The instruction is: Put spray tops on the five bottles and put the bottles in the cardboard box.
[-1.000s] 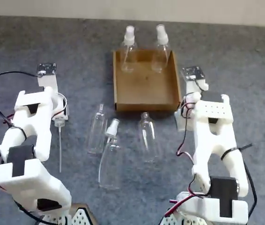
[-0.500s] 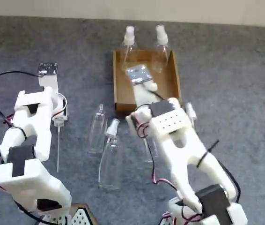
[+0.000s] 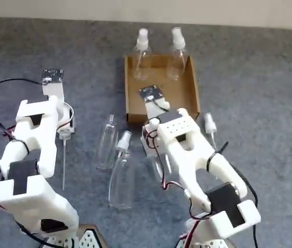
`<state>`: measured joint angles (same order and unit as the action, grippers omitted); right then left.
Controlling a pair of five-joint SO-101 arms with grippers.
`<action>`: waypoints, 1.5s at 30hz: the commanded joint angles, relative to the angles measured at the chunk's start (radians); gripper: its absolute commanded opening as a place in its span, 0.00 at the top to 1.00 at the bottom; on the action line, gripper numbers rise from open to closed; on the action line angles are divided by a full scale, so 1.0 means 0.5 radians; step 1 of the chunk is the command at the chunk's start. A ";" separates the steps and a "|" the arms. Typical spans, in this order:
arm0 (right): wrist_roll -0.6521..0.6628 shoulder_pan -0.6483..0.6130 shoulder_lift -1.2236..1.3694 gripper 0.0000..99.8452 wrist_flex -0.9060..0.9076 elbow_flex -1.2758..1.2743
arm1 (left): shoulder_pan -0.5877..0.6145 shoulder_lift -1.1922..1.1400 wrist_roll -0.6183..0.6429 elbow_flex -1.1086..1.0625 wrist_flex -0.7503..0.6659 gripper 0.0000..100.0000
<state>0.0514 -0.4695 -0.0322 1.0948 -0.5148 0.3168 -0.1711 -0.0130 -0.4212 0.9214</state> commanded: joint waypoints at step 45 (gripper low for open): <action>0.921 1.830 0.637 0.77 -0.057 0.996 | -0.385 -0.005 -0.445 0.333 0.199 0.92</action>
<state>0.5669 0.4603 0.2900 1.0748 -0.0959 0.1465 -0.1818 -0.2294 -0.2954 1.0134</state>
